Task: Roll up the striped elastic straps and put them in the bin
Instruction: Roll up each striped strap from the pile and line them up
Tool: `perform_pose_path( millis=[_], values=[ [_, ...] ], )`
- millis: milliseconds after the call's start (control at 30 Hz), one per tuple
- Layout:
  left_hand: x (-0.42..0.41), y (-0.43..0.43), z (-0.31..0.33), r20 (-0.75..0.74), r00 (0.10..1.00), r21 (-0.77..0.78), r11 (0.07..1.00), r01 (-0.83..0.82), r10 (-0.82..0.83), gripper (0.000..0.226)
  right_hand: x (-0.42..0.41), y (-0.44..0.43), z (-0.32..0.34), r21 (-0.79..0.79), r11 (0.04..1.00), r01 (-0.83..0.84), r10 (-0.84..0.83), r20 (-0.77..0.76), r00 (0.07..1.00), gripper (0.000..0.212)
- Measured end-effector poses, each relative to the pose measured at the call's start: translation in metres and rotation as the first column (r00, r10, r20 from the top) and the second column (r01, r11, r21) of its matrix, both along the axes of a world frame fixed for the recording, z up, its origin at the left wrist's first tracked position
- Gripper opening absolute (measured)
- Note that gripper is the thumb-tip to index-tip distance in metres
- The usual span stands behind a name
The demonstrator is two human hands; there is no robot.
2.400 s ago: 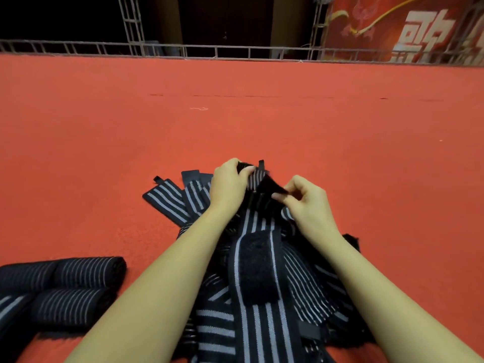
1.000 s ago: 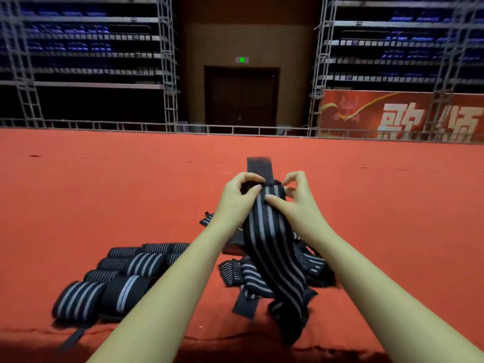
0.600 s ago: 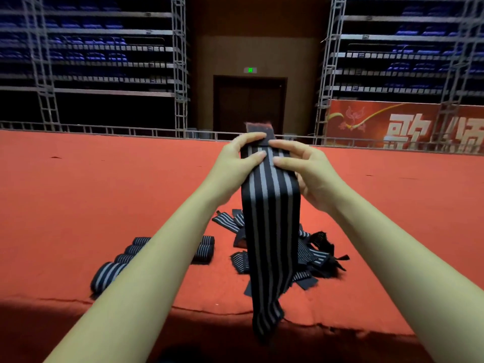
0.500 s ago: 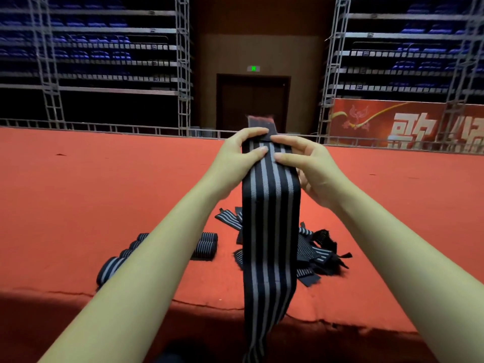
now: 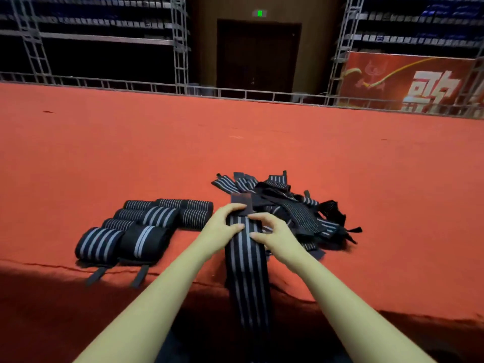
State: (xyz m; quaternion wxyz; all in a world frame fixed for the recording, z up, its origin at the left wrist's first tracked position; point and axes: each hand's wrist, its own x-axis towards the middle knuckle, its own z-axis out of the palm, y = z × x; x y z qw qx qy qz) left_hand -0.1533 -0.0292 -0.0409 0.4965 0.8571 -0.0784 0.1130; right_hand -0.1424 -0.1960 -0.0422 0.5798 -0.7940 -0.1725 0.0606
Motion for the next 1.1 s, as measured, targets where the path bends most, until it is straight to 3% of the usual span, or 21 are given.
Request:
perform_pose_path(
  millis=[100, 233, 300, 467, 667, 900, 1100],
  values=[
    [0.013, 0.003, -0.030, -0.026, 0.996, 0.006, 0.997, -0.082, 0.082, 0.048, 0.013, 0.000, -0.028, -0.066, 0.998, 0.006, -0.007, -0.005, 1.000, 0.031],
    [0.023, 0.007, -0.058, -0.040, 0.992, -0.004, 0.993, -0.118, 0.118, 0.046, 0.033, -0.012, -0.055, -0.322, 0.941, 0.107, -0.048, 0.186, 0.981, 0.031],
    [0.027, 0.008, -0.069, -0.041, 0.993, -0.008, 0.994, -0.114, 0.113, 0.046, 0.046, -0.020, -0.064, -0.433, 0.885, 0.170, -0.045, 0.284, 0.958, 0.037],
    [0.036, 0.005, -0.087, -0.022, 0.994, -0.003, 0.994, -0.111, 0.111, 0.046, 0.067, -0.025, -0.066, -0.648, 0.729, 0.221, -0.043, 0.279, 0.959, 0.062],
    [0.040, 0.003, -0.080, 0.046, 0.993, -0.074, 0.992, -0.103, 0.107, 0.047, 0.078, -0.028, -0.064, -0.688, 0.695, 0.209, -0.040, 0.253, 0.967, 0.059],
    [0.068, -0.007, -0.063, -0.002, 0.999, -0.077, 0.996, -0.037, 0.037, 0.046, 0.074, -0.037, -0.068, -0.609, 0.776, 0.164, -0.031, 0.222, 0.975, 0.057],
    [0.071, -0.014, -0.086, -0.027, 0.985, -0.028, 0.985, -0.172, 0.171, 0.045, 0.075, -0.045, -0.070, -0.534, 0.838, 0.115, -0.019, 0.181, 0.983, 0.056]
  ],
)
